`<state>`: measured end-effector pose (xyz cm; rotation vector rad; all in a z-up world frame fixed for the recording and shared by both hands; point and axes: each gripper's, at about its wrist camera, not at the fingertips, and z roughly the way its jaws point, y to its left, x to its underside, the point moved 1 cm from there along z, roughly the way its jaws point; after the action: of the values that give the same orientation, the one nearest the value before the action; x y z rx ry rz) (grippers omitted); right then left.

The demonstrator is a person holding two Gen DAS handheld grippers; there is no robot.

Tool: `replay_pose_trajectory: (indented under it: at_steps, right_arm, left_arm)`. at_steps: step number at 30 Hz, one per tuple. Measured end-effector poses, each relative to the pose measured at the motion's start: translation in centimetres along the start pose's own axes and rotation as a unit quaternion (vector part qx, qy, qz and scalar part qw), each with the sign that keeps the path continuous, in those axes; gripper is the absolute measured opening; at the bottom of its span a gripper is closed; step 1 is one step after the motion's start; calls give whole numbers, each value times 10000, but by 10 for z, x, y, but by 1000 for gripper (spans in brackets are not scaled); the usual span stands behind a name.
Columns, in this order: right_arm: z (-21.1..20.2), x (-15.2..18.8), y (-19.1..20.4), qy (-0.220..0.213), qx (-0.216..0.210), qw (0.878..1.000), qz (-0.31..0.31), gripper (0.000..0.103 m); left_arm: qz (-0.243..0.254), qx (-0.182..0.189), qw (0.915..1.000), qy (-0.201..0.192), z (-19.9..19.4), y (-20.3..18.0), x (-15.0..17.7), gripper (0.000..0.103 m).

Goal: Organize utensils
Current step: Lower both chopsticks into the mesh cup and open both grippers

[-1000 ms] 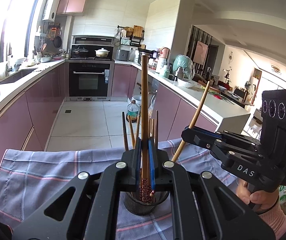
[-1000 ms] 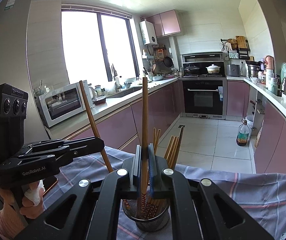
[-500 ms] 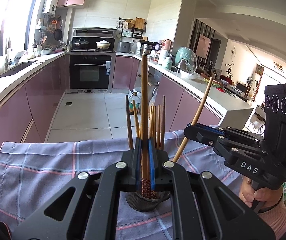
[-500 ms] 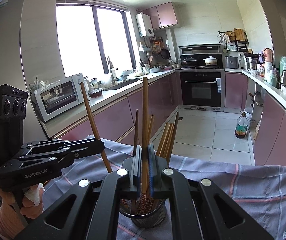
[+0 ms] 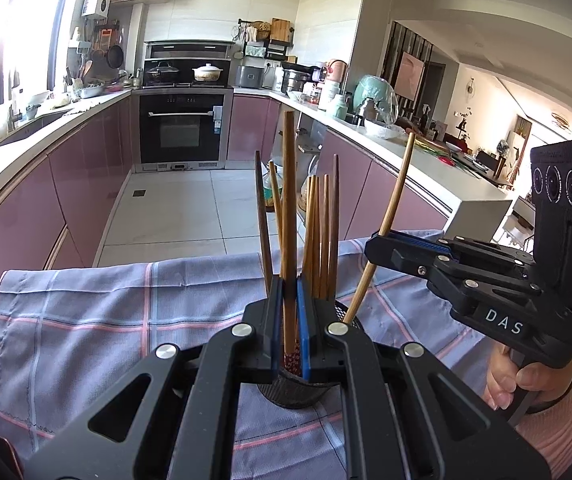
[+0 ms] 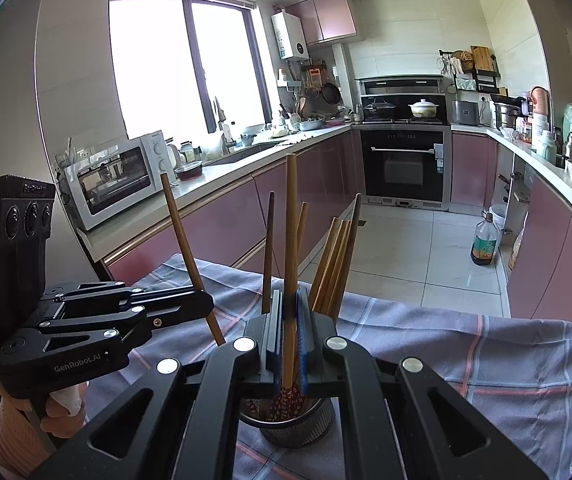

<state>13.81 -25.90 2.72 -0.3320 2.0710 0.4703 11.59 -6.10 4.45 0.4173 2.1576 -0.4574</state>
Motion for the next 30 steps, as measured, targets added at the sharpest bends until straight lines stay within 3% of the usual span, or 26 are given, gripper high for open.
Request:
replay_pose_trajectory:
  at_steps: [30]
  right_arm:
    - [36, 3, -20, 386, 84, 9988, 298, 6]
  left_arm:
    - [-41, -210, 9991, 362, 49, 14, -5, 9]
